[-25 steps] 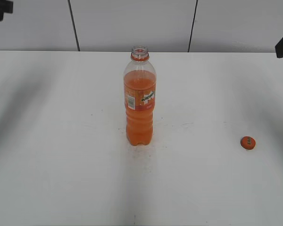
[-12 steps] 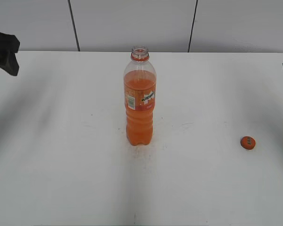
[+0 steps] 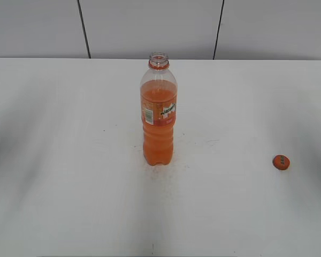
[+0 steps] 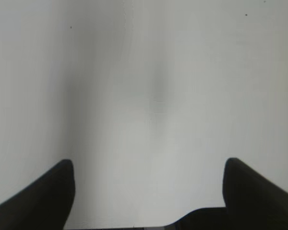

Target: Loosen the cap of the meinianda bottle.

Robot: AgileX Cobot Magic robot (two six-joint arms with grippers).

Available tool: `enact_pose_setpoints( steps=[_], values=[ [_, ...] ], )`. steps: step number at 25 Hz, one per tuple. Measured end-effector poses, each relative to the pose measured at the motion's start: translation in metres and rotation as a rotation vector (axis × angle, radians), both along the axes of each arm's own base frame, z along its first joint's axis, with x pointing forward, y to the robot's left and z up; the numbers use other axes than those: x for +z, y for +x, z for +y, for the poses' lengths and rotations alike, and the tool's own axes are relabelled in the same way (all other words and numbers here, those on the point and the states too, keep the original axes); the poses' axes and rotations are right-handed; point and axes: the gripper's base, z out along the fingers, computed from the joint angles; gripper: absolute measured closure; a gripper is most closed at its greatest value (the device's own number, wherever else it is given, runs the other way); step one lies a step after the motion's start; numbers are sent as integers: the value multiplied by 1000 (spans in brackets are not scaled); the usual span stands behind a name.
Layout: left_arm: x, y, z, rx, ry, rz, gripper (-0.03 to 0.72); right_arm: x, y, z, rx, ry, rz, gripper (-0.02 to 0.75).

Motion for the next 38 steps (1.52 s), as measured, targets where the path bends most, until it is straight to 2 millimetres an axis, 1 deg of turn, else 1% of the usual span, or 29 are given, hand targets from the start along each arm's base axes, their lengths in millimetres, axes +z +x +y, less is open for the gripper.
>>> enact_pose_setpoints(
  steps=[4, 8, 10, 12, 15, 18, 21, 24, 26, 30, 33, 38],
  values=[
    [-1, -41, 7, 1, -5, -26, 125, -16, -38, -2, 0, -2, 19, 178],
    [-2, -82, 15, 0, -15, -97, 126, -28, -78, -4, 0, 0, -13, 178],
    [-3, -103, 19, -1, -23, -163, 126, -29, -101, -5, -1, 3, -89, 178],
    [-6, -126, 23, -2, -32, -229, 126, -35, -117, -6, -4, 5, -139, 178],
    [-17, -153, 28, -2, -42, -294, 126, -41, -136, -7, -8, 9, -234, 178],
    [-25, -181, 33, -5, -60, -411, 126, -37, -153, -8, -6, 15, -374, 178],
    [-21, -207, 37, -38, -70, -583, 126, -30, -171, -9, -4, 19, -528, 178],
    [-19, -232, 40, -66, -98, -742, 126, -27, -188, -10, -2, 22, -645, 178],
    [-20, -240, 40, -80, -109, -786, 126, -27, -198, -10, -1, 25, -712, 178],
    [-21, -241, 37, -137, -110, -785, 126, -29, -215, -12, -1, 24, -811, 178],
    [-21, -242, 36, -152, -115, -791, 126, -33, -215, -12, -2, 16, -807, 178],
    [-21, -242, 36, -156, -116, -791, 126, -34, -215, -13, -4, 8, -807, 178]
  ],
)
